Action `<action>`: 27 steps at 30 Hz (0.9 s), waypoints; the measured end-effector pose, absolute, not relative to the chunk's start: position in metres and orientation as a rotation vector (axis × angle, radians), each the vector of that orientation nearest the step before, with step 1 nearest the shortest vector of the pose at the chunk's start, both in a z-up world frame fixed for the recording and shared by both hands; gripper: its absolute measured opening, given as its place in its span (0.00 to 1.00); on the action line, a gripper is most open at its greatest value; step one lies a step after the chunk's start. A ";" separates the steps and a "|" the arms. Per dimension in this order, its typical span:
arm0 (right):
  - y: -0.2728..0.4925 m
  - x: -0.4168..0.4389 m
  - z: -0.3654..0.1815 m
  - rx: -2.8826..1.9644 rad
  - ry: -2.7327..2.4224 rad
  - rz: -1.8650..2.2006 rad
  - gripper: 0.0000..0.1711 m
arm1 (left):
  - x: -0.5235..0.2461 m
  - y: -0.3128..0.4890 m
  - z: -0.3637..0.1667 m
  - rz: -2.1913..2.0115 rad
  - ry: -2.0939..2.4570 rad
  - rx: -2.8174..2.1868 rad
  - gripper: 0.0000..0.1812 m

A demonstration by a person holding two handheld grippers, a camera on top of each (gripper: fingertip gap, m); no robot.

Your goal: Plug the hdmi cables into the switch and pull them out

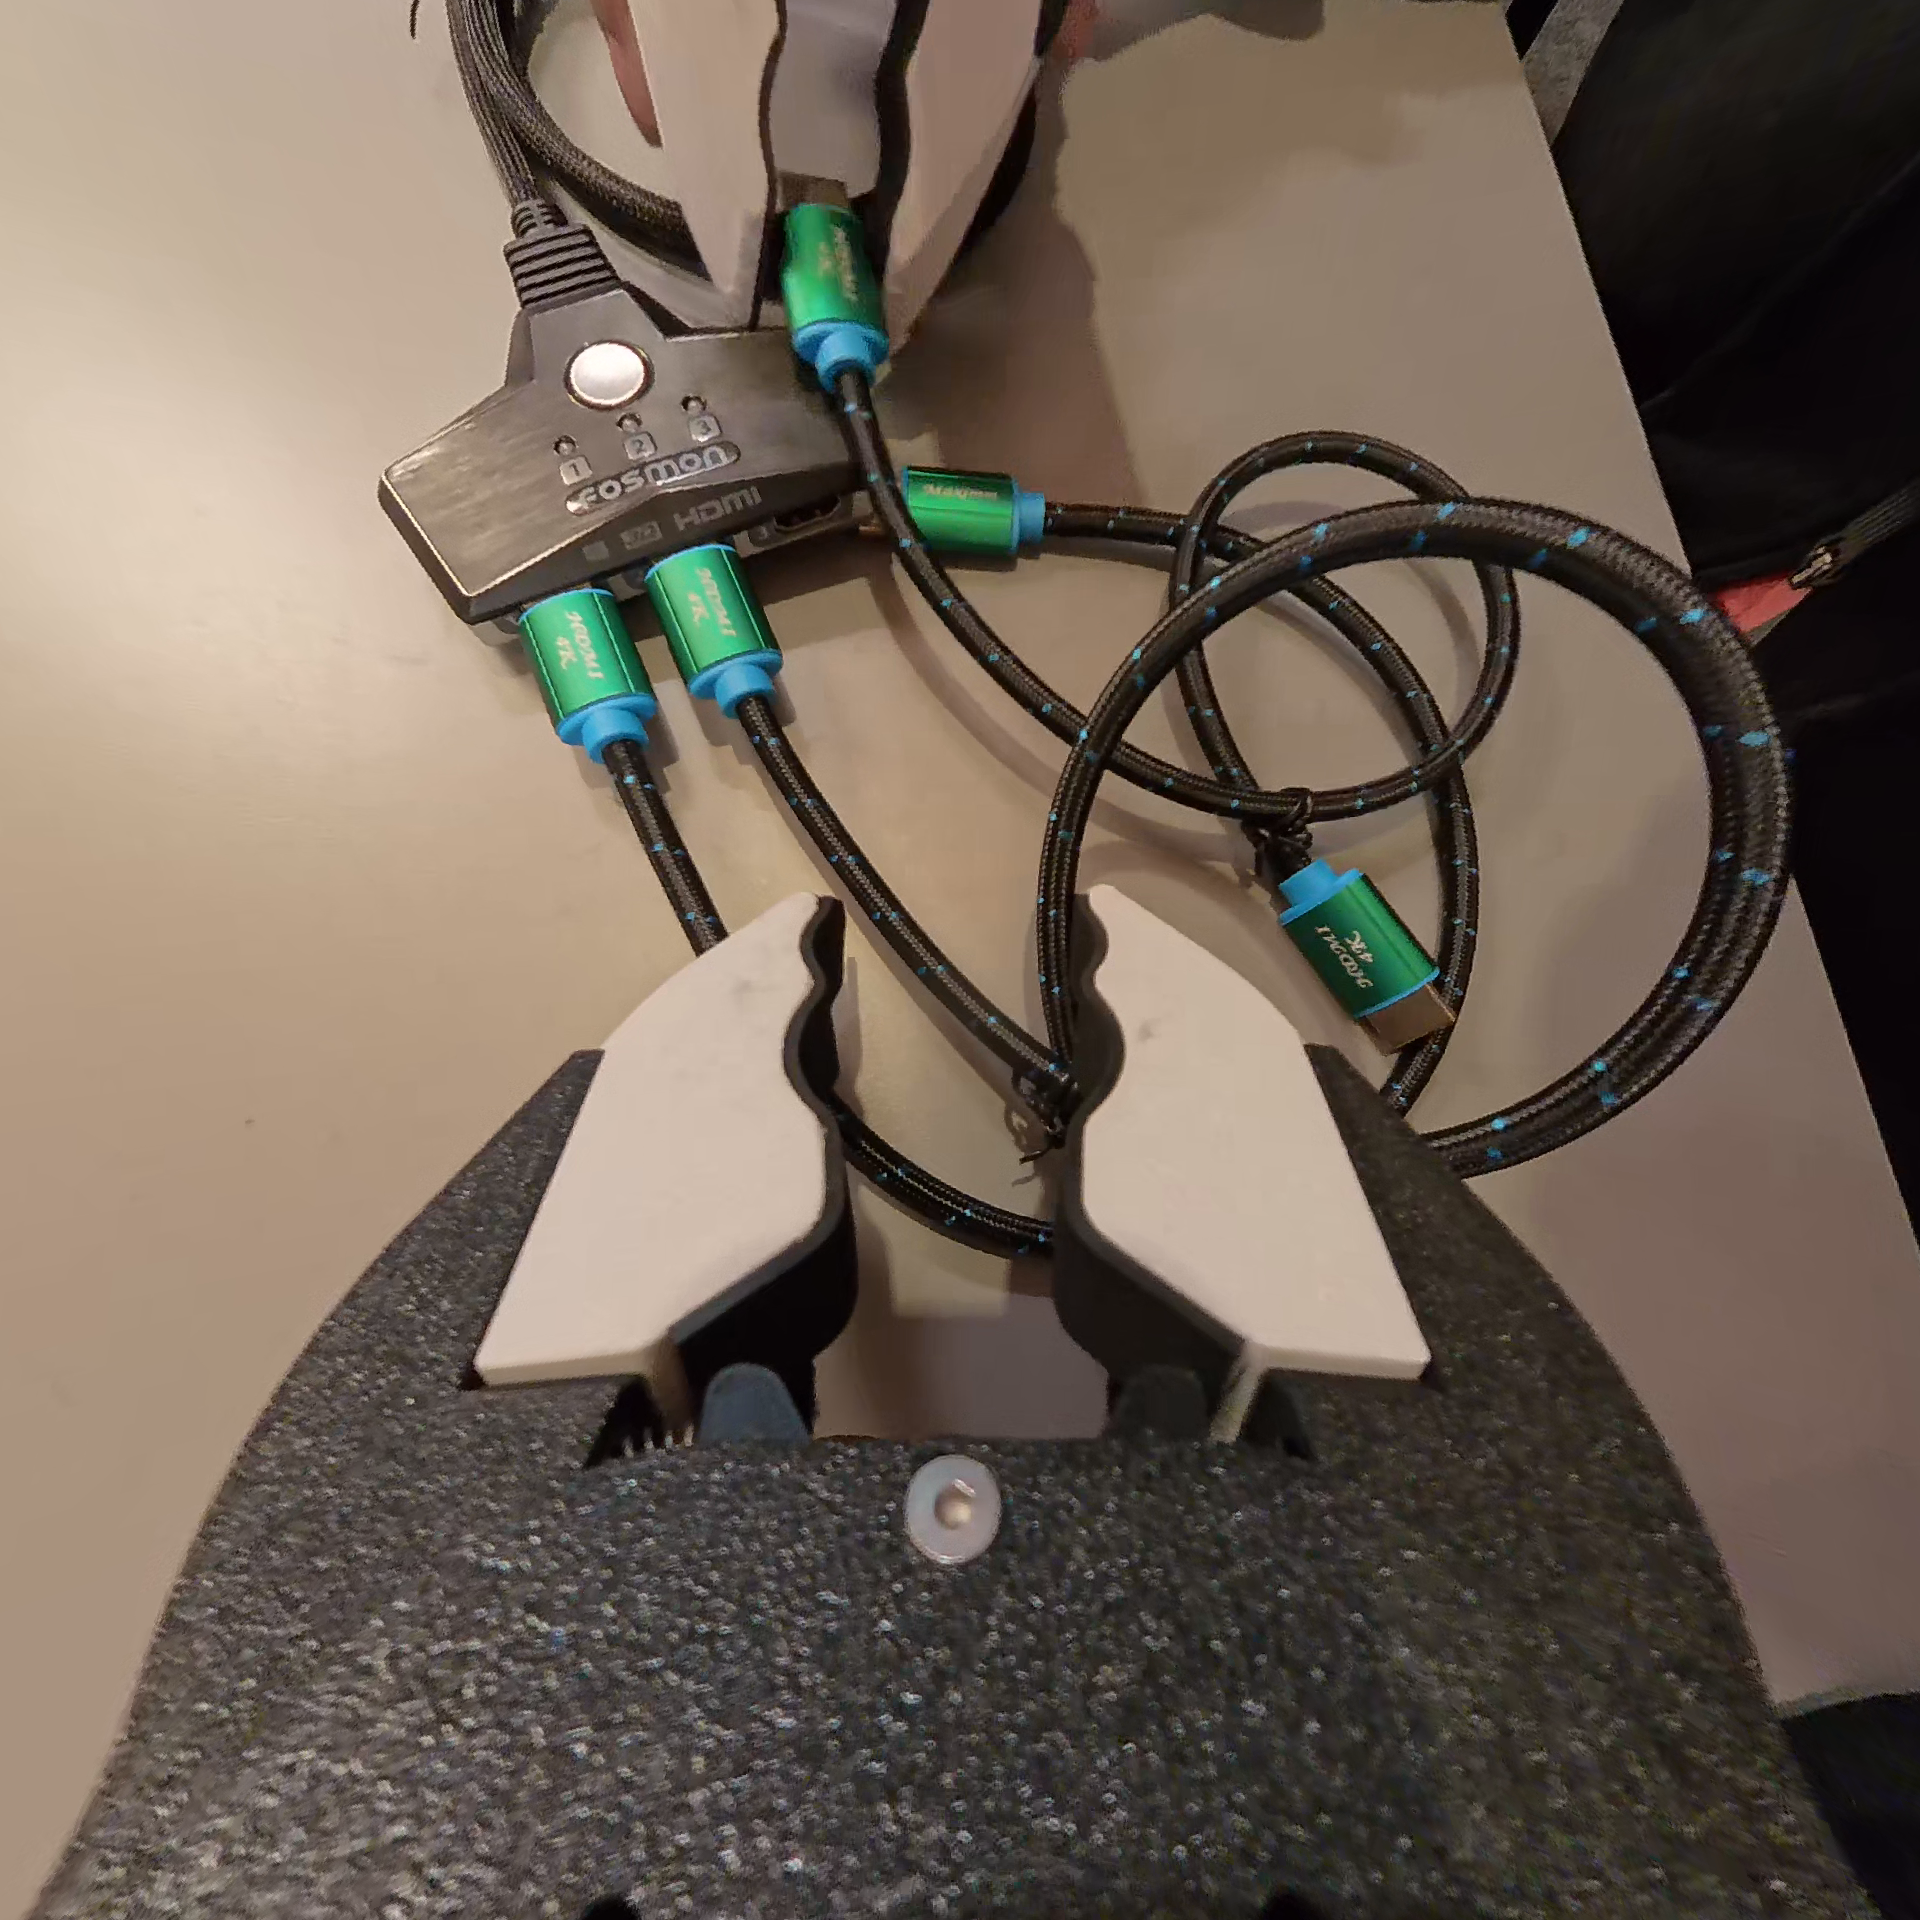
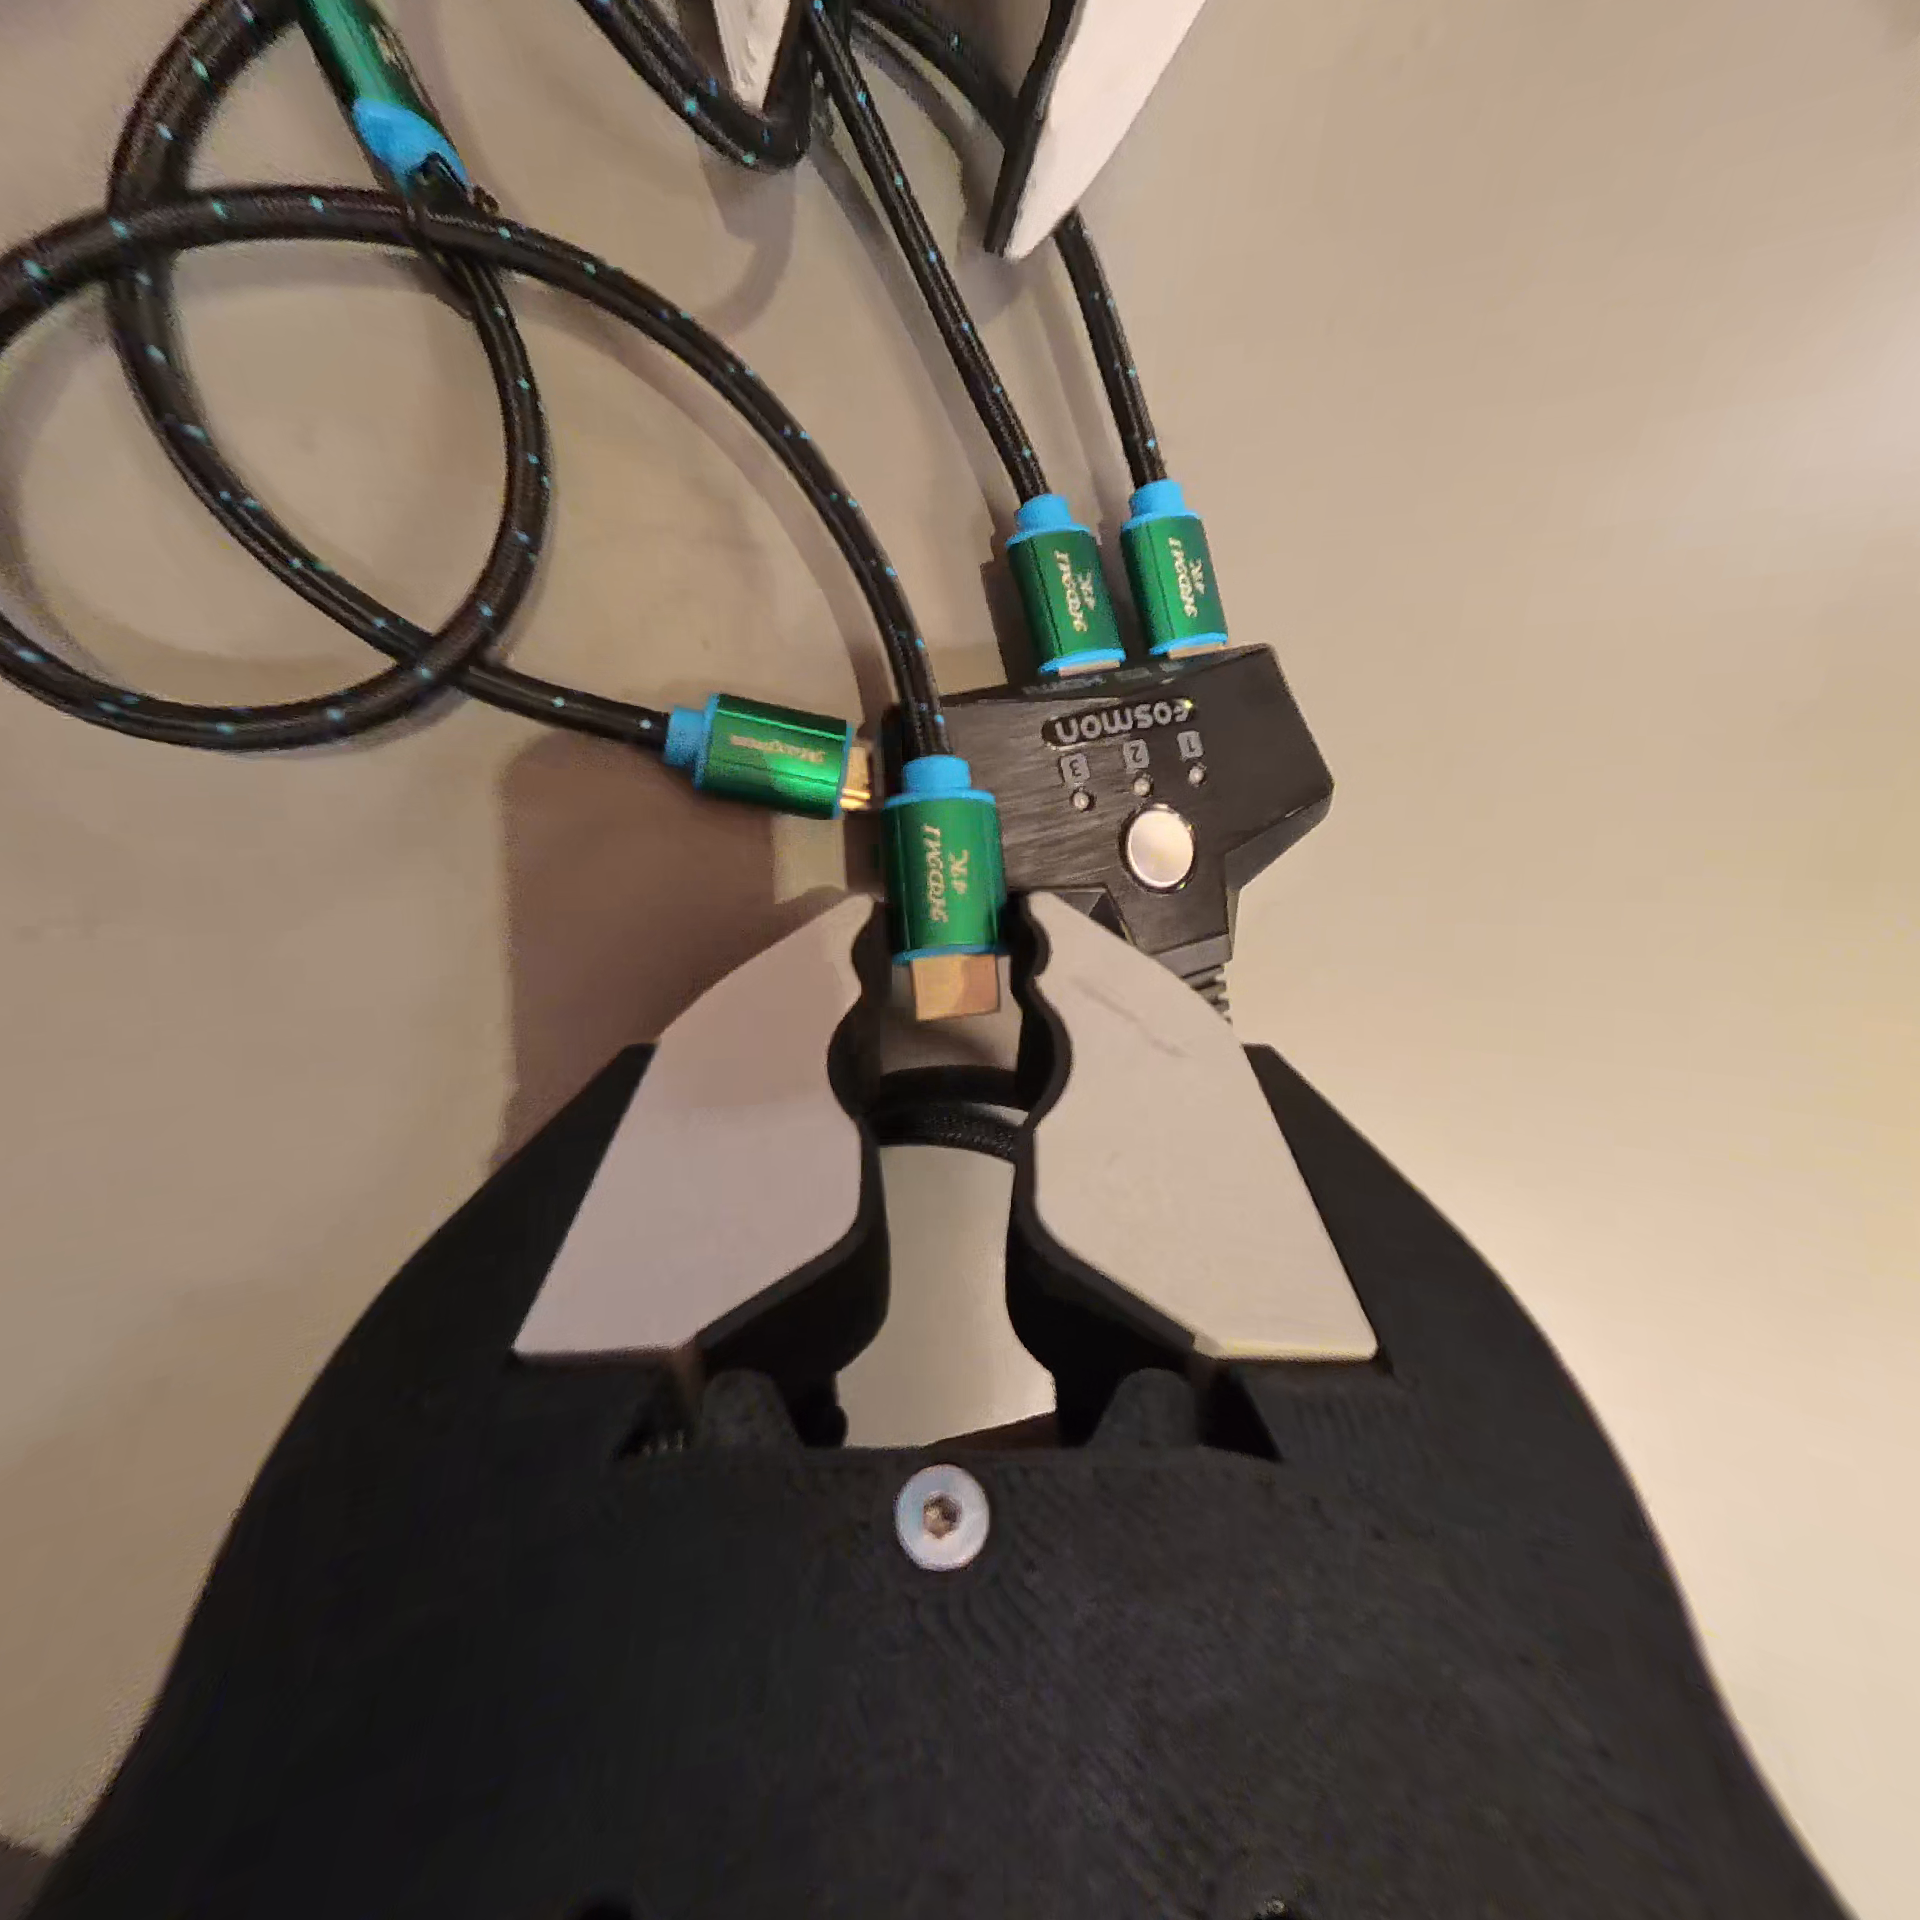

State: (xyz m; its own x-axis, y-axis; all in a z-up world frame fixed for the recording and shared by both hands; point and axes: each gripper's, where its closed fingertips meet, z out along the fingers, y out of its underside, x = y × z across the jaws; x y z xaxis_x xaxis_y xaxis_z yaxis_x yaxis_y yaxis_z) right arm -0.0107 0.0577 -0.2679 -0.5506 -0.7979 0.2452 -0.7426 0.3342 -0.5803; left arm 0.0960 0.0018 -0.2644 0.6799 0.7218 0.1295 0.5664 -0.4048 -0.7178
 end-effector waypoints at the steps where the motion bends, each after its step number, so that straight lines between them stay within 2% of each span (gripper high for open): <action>1: 0.057 -0.009 -0.266 -1.438 2.482 -1.034 0.13 | 0.096 0.002 -0.264 0.257 -0.987 -2.120 0.23; 10: 0.068 -0.008 -0.223 -1.186 2.202 -1.167 0.12 | 0.096 0.001 -0.264 0.257 -0.990 -2.117 0.24; 27: 0.056 0.008 -0.201 -1.013 2.074 -1.278 0.12 | 0.096 0.001 -0.267 0.244 -1.004 -2.117 0.25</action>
State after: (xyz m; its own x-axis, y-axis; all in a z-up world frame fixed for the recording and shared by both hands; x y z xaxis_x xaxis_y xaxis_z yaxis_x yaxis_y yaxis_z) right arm 0.0081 0.0563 -0.2011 -0.5991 -0.8001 -0.0303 -0.3325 0.2831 -0.8996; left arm 0.0960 0.0010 -0.2674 0.6716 0.7270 0.1428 0.5806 -0.3968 -0.7109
